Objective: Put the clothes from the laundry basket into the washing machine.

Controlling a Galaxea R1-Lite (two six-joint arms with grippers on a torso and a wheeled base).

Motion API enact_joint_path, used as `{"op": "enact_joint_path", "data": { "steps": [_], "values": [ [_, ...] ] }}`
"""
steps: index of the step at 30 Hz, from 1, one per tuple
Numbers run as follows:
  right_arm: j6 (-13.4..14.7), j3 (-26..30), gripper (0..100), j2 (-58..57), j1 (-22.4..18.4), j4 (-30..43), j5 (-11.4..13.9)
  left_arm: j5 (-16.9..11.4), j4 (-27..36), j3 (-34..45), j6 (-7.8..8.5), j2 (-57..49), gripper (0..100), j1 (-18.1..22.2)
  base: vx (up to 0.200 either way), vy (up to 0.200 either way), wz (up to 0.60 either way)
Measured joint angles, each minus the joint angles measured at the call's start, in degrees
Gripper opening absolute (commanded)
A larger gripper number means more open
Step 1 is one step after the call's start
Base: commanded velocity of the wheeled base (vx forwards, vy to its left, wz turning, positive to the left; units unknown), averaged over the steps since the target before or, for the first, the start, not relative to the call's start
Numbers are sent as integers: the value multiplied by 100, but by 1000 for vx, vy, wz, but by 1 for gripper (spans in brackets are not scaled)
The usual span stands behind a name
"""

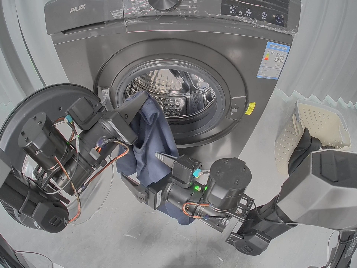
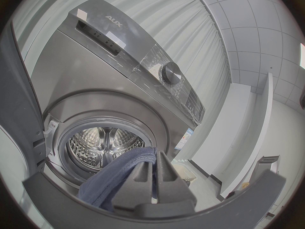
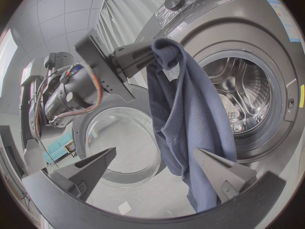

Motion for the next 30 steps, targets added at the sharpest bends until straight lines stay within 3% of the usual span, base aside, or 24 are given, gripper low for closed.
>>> {"op": "enact_joint_path", "data": {
  "steps": [18,24,30],
  "values": [
    [-140,-614,100,436,-466,0,-10,-5,-1,22,-9,-4,0,-11,0,0,0],
    [-140,-301,100,384,-380,-30,-5,-5,-1,11,-9,-1,0,0,0,0,0],
    [-126,210,100,111,57,-39,33,-5,-1,2,-6,5,0,7,0,0,0]
  ]
}}
